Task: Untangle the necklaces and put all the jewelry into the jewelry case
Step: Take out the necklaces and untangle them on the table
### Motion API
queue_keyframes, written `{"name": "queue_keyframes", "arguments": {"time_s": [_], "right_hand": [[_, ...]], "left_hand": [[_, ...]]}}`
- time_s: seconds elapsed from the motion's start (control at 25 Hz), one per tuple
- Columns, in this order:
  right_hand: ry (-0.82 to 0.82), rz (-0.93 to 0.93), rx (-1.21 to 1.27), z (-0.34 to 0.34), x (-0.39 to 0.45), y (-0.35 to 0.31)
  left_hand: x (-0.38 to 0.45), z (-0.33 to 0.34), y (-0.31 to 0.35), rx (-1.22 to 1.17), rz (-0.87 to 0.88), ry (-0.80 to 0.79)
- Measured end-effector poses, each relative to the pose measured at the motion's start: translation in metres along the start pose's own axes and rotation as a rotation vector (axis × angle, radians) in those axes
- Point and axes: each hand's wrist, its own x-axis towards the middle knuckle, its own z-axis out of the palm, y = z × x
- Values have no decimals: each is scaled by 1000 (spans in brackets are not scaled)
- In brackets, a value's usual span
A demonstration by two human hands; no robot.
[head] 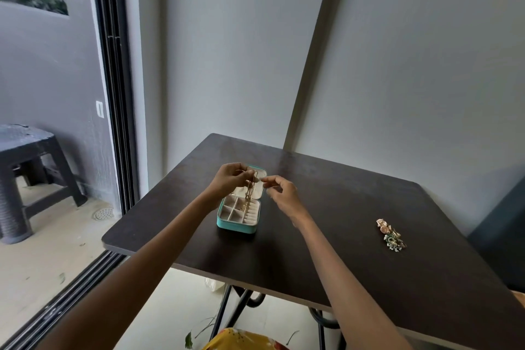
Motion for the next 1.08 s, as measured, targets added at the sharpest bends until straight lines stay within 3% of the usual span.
{"name": "queue_keyframes", "arguments": {"time_s": [0.12, 0.44, 0.76, 0.96, 1.08], "right_hand": [[-110, 62, 137, -3, 0, -15], [-198, 130, 357, -1, 1, -34], [35, 164, 466, 4, 9, -41], [255, 286, 965, 0, 13, -52], [305, 335, 1103, -2, 16, -54]], "left_hand": [[3, 1, 14, -25, 15, -17], [15, 3, 40, -50, 76, -17], [23, 3, 54, -122, 47, -12], [31, 8, 64, -161, 0, 1], [32, 11, 69, -112, -8, -11]]}}
